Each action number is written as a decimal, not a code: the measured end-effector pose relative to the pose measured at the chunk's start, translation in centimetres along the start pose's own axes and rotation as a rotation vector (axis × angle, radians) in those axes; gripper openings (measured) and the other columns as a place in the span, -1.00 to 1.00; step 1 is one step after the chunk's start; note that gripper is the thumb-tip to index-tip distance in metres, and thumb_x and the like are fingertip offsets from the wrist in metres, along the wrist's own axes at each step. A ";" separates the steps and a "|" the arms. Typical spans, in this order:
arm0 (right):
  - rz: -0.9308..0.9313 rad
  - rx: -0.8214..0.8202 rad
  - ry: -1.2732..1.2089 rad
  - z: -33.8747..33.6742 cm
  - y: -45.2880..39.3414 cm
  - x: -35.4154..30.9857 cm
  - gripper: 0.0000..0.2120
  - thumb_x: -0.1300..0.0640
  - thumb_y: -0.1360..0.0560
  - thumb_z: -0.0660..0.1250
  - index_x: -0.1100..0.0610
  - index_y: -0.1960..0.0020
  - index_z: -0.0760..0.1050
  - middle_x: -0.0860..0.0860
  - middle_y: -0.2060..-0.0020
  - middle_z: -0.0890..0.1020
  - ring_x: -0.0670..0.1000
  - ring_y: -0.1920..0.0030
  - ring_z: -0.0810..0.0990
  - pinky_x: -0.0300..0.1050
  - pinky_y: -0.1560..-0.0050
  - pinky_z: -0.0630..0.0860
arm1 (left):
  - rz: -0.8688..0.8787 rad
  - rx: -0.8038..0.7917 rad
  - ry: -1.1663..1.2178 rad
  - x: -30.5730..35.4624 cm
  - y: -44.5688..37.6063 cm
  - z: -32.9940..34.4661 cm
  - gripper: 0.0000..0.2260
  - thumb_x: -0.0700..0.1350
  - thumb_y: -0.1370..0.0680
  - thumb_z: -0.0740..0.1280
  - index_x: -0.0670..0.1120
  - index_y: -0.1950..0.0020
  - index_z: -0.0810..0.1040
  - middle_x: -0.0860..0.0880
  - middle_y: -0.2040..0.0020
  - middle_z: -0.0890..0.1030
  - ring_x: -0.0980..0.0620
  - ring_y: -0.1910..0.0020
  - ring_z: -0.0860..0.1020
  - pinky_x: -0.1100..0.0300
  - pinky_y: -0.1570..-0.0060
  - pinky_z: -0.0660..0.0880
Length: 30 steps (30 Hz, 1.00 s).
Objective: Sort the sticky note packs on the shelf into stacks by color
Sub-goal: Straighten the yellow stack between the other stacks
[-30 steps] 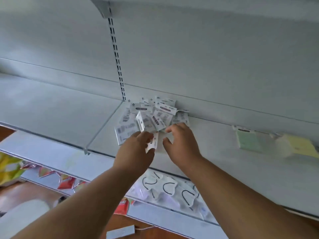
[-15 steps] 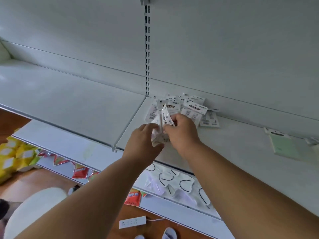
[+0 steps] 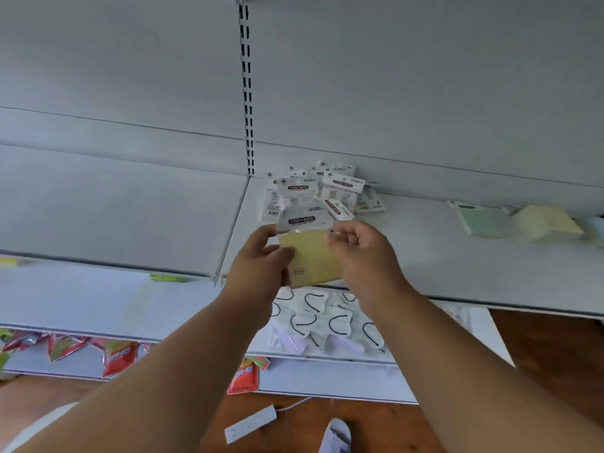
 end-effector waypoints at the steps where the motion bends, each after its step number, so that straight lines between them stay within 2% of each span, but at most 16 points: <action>1: 0.013 0.015 0.016 -0.5 0.5 0.2 -0.80 -0.01 -0.49 0.37 -0.03 -0.11 0.54 -0.17 0.09 0.57 -0.12 0.05 0.57 -0.25 0.08 0.47 | -0.007 -0.029 0.016 -0.3 0.3 0.2 -0.70 -0.35 -0.54 0.23 -0.01 -0.13 0.56 -0.20 -0.01 0.65 -0.16 0.13 0.62 -0.19 -0.03 0.56; 5: 0.042 0.055 -0.009 -4.2 1.2 1.2 -0.77 0.06 -0.50 0.36 0.05 -0.14 0.58 -0.05 0.10 0.64 -0.07 0.20 0.56 -0.13 0.13 0.51 | 0.013 -0.161 -0.025 -0.3 0.9 2.8 -0.66 -0.37 -0.55 0.25 -0.04 -0.25 0.50 -0.18 -0.03 0.66 -0.07 0.14 0.63 -0.04 0.08 0.59; 9: 0.030 0.155 -0.064 -8.5 0.8 3.0 -0.90 0.12 -0.50 0.37 0.03 0.00 0.60 0.01 0.14 0.66 -0.04 0.23 0.56 -0.11 0.21 0.53 | 0.052 -0.222 -0.099 -0.4 1.1 7.4 -0.71 -0.31 -0.56 0.30 -0.02 -0.22 0.49 -0.12 0.04 0.69 -0.03 0.20 0.67 0.10 0.23 0.60; 14: -0.002 0.265 -0.055 -16.0 -0.5 7.0 -0.94 0.12 -0.49 0.39 -0.02 0.07 0.57 -0.04 0.20 0.65 -0.07 0.24 0.57 -0.16 0.19 0.51 | 0.063 -0.211 -0.185 -3.0 0.8 15.6 -0.70 -0.29 -0.55 0.30 0.09 -0.14 0.53 -0.10 0.07 0.67 -0.13 0.20 0.69 -0.15 0.04 0.63; 16: -0.015 0.285 -0.028 -19.9 -1.2 8.6 -0.94 0.11 -0.49 0.38 -0.01 0.05 0.56 -0.06 0.21 0.64 -0.06 0.25 0.57 -0.14 0.20 0.55 | 0.091 -0.180 -0.216 -4.3 0.9 20.1 -0.68 -0.28 -0.55 0.31 0.12 -0.14 0.52 -0.08 0.05 0.65 -0.10 0.23 0.68 -0.14 0.05 0.63; 20: -0.021 0.320 0.068 -28.9 -2.7 12.1 -0.90 0.09 -0.48 0.38 -0.02 0.02 0.52 -0.09 0.19 0.62 0.02 0.22 0.60 0.10 0.11 0.62 | 0.101 -0.143 -0.252 -6.9 2.0 29.6 -0.70 -0.25 -0.54 0.33 0.11 -0.16 0.53 -0.06 0.07 0.63 -0.08 0.26 0.66 -0.02 0.24 0.61; 22: -0.017 0.346 0.098 -33.1 -3.5 13.6 -0.89 0.09 -0.47 0.39 -0.05 0.04 0.49 -0.11 0.17 0.60 0.05 0.22 0.61 0.14 0.12 0.61 | 0.095 -0.163 -0.273 -7.8 2.3 34.0 -0.71 -0.25 -0.53 0.33 0.11 -0.13 0.54 -0.06 0.08 0.63 -0.10 0.25 0.66 -0.07 0.16 0.64; 24: -0.021 0.355 0.119 -36.7 -4.3 14.8 -0.87 0.09 -0.46 0.40 -0.06 0.06 0.48 -0.14 0.17 0.59 0.03 0.21 0.61 0.11 0.11 0.61 | 0.105 -0.179 -0.301 -8.3 2.2 37.8 -0.71 -0.24 -0.52 0.34 0.14 -0.09 0.54 -0.07 0.08 0.64 -0.14 0.22 0.66 -0.13 0.12 0.64; 26: -0.024 0.348 0.148 -39.7 -5.4 15.8 -0.88 0.10 -0.47 0.40 -0.04 0.04 0.48 -0.15 0.16 0.57 -0.05 0.20 0.58 -0.01 0.10 0.59 | 0.090 -0.183 -0.307 -8.9 1.8 40.8 -0.71 -0.25 -0.52 0.35 0.14 -0.09 0.54 -0.10 0.06 0.64 -0.16 0.21 0.67 -0.17 0.15 0.64; 28: -0.012 0.328 0.170 -41.6 -6.7 16.4 -0.87 0.11 -0.49 0.38 -0.03 -0.01 0.50 -0.16 0.15 0.57 -0.12 0.19 0.55 -0.11 0.11 0.54 | 0.060 -0.186 -0.290 -9.3 1.1 43.0 -0.71 -0.28 -0.52 0.34 0.10 -0.11 0.54 -0.14 0.04 0.62 -0.17 0.21 0.68 -0.14 0.18 0.65; 30: 0.006 0.303 0.170 -42.5 -8.3 16.9 -0.83 0.13 -0.51 0.35 -0.03 -0.09 0.52 -0.18 0.15 0.56 -0.11 0.16 0.56 -0.10 0.08 0.55 | 0.059 -0.174 -0.301 -9.3 0.1 44.5 -0.71 -0.29 -0.52 0.34 0.06 -0.13 0.53 -0.14 0.05 0.61 -0.16 0.20 0.68 -0.10 0.21 0.66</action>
Point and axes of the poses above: each hand's wrist, its own y-axis away from the middle knuckle, its own z-axis out of the palm, x = y × z, the point moved 1 cm from there along -y, towards the middle knuckle
